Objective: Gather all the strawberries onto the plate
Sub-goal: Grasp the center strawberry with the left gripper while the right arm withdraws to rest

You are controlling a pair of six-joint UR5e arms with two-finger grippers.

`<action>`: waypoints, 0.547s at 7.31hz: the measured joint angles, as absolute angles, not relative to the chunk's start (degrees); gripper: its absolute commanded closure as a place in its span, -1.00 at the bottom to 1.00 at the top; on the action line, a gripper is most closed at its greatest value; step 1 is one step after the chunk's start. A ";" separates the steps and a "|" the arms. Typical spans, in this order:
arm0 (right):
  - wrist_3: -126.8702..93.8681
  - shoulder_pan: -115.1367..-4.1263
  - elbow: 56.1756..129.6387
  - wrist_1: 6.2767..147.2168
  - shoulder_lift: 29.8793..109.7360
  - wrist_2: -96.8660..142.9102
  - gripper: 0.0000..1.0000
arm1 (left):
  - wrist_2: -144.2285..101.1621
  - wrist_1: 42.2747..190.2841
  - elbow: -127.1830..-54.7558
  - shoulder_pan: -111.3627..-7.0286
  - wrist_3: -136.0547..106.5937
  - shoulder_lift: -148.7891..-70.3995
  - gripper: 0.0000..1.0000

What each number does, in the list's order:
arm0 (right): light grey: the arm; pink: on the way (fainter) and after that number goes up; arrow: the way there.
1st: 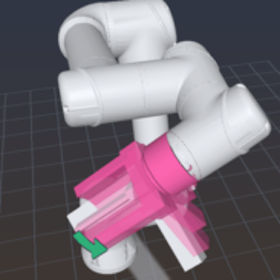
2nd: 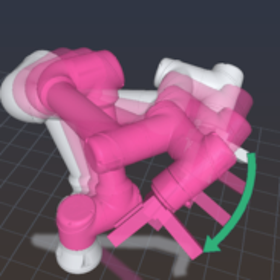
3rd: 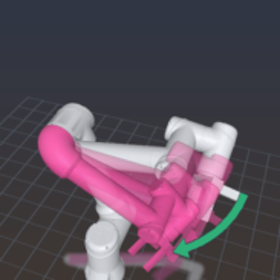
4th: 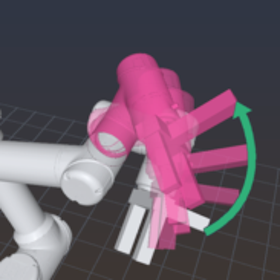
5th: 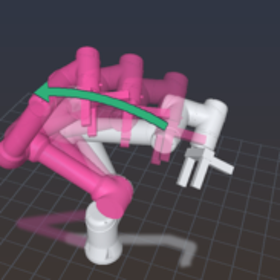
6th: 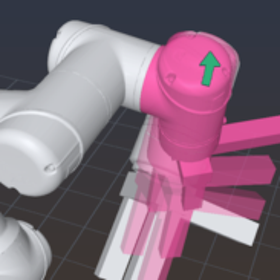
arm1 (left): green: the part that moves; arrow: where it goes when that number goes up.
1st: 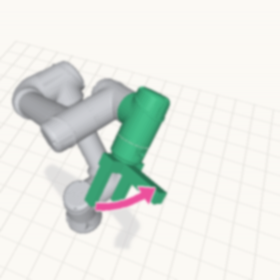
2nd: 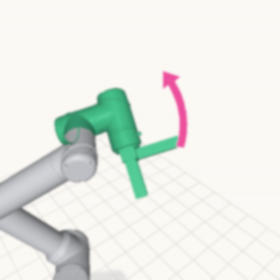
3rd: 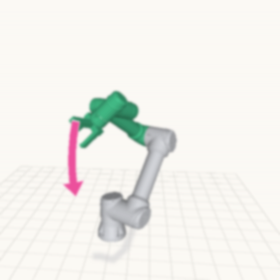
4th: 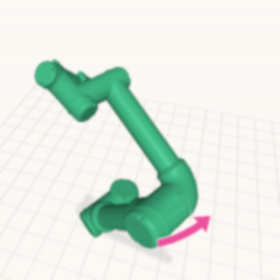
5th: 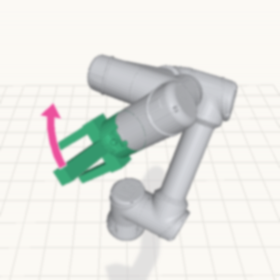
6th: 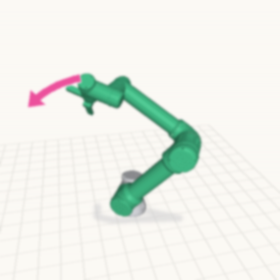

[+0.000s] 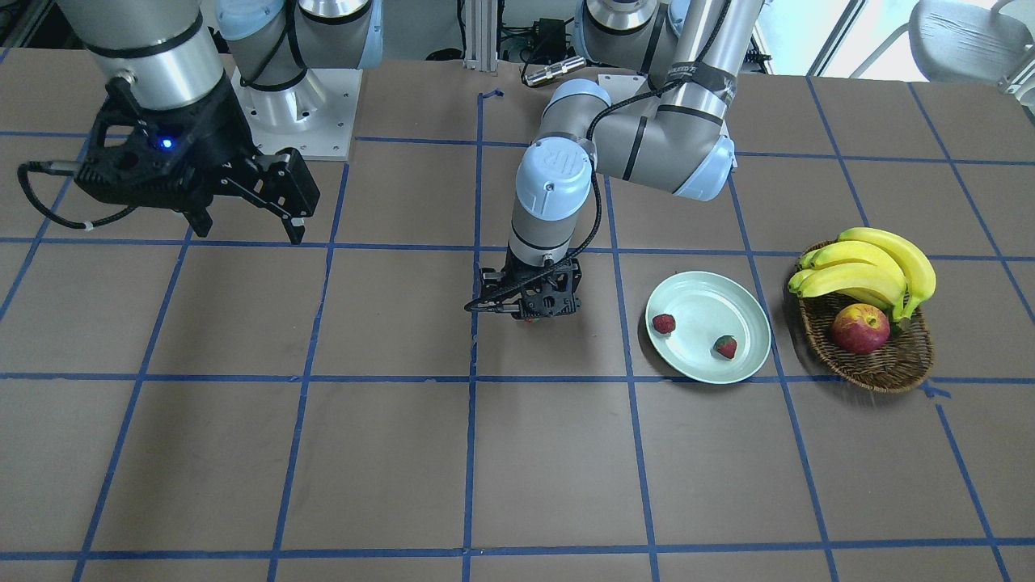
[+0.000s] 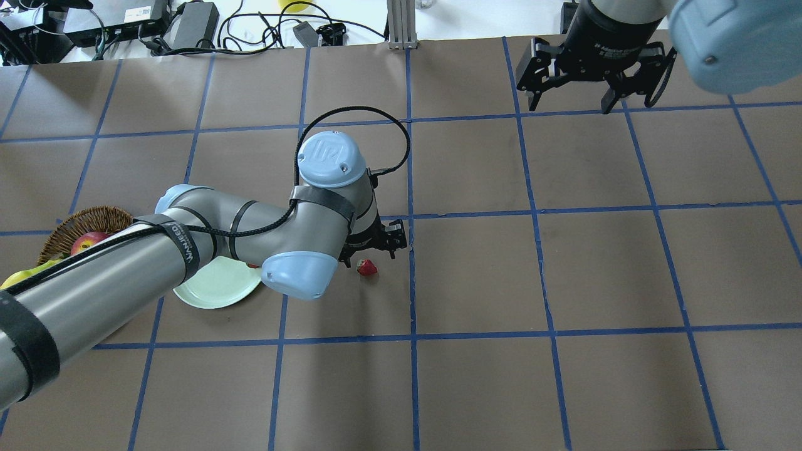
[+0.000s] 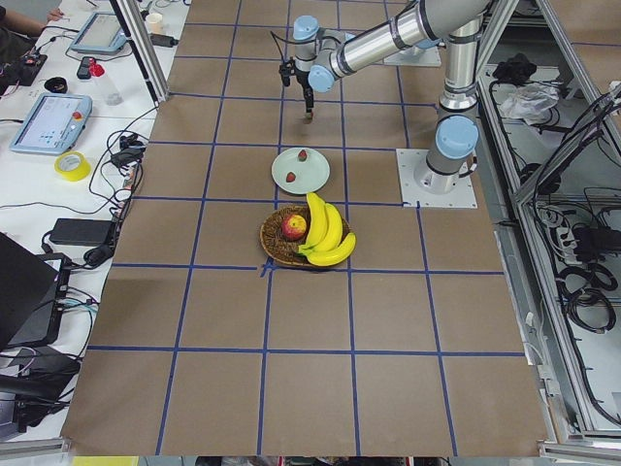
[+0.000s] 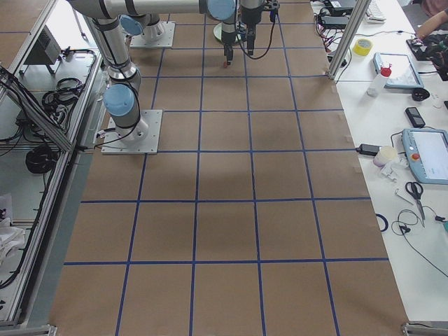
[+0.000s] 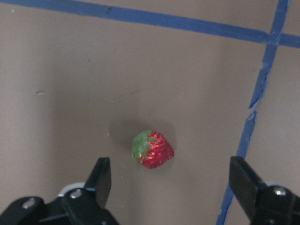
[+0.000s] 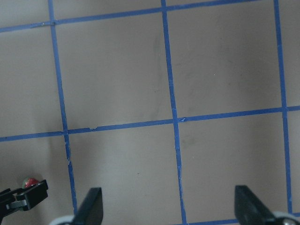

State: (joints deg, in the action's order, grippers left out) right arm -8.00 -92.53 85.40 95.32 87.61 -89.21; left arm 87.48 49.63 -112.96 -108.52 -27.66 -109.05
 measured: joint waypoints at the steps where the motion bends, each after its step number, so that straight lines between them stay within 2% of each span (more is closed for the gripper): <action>1: -7.68 -92.53 85.22 95.47 88.81 -89.48 -1.00 | 87.66 48.63 -113.00 -108.72 -27.75 -110.31 -0.66; 2: -7.07 -92.53 85.53 95.25 90.15 -89.71 -1.00 | 87.95 48.11 -113.01 -108.77 -27.73 -111.14 -0.44; 3: -6.53 -92.54 86.30 95.12 91.29 -89.77 -1.00 | 88.24 47.91 -113.08 -108.79 -27.70 -111.52 -0.35; 4: -6.26 -92.55 87.29 95.37 91.82 -89.68 -1.00 | 88.38 47.84 -113.14 -108.81 -27.71 -111.75 0.00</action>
